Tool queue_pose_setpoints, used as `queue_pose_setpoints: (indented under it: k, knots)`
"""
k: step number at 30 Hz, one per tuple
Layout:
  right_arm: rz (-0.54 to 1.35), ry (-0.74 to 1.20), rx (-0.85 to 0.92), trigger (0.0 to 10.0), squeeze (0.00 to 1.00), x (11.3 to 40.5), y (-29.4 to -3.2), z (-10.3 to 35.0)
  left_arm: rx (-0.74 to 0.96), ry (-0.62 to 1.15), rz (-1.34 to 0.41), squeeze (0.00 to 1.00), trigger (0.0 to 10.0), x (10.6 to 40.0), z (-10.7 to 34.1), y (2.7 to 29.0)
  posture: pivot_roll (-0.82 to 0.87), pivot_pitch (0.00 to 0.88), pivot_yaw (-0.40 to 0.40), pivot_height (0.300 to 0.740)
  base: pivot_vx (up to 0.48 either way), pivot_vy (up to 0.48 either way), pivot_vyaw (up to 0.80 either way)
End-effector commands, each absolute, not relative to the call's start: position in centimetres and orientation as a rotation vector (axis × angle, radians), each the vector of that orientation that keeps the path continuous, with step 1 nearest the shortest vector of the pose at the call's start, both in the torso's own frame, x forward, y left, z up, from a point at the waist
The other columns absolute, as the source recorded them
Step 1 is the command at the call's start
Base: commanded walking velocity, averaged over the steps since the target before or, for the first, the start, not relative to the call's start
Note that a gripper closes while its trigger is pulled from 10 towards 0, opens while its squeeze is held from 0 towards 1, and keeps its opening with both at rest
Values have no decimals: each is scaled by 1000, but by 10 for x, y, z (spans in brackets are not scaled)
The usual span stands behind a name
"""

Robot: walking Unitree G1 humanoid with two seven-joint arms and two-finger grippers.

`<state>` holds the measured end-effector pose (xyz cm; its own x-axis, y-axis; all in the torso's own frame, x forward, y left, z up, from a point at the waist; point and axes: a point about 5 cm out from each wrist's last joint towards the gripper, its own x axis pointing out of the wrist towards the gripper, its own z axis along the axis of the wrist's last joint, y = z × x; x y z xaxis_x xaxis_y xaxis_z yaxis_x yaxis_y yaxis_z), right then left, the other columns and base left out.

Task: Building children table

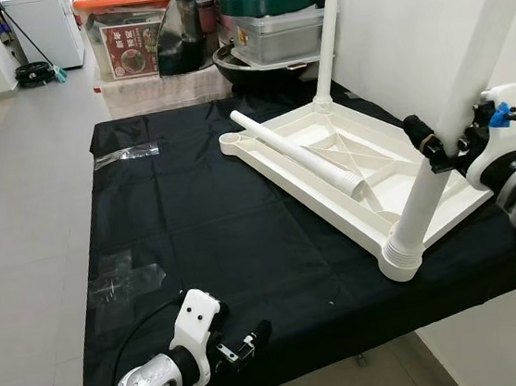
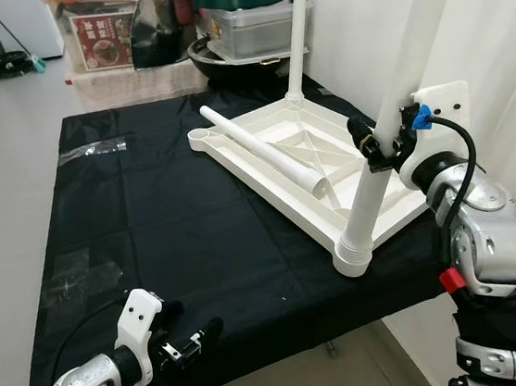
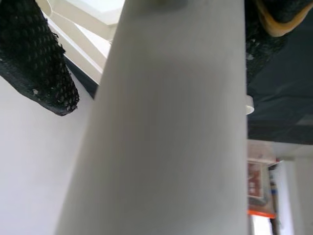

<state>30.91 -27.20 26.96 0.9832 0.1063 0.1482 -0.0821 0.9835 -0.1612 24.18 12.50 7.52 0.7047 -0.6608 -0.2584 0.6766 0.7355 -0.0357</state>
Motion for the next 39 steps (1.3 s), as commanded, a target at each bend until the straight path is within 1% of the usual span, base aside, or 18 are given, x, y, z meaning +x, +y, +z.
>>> queue_pose_setpoints:
  k: [1, 24, 25, 26, 27, 28, 39]
  knots:
    - [131, -173, -141, 10000, 1000, 308, -277, 274, 65, 289, -744, 0, 10000, 240, 70, 127, -52, 0, -50, 740, 0, 0, 0]
    - [281, -126, -184, 10000, 1000, 313, -285, 261, 69, 291, -742, 0, 10000, 240, 69, 127, -48, 0, -52, 740, 0, 0, 0]
    - [307, -109, -186, 10000, 898, 313, -286, 257, 68, 291, -742, 0, 10000, 240, 69, 127, -46, 0, -54, 740, 0, 0, 0]
    - [307, -109, -186, 10000, 898, 313, -286, 257, 68, 291, -742, 0, 10000, 240, 69, 127, -46, 0, -54, 740, 0, 0, 0]
    - [325, -101, -185, 10000, 424, 314, -287, 255, 68, 291, -742, 0, 10000, 240, 69, 127, -46, 0, -54, 740, 0, 0, 0]
    - [340, -94, -187, 10000, 0, 314, -289, 254, 68, 290, -742, 0, 10000, 240, 69, 127, -46, 0, -54, 740, 0, 0, 0]
    - [438, -75, -180, 10000, 0, 316, -289, 250, 71, 289, -745, 0, 10000, 240, 70, 127, -37, 0, -55, 740, 0, 0, 0]
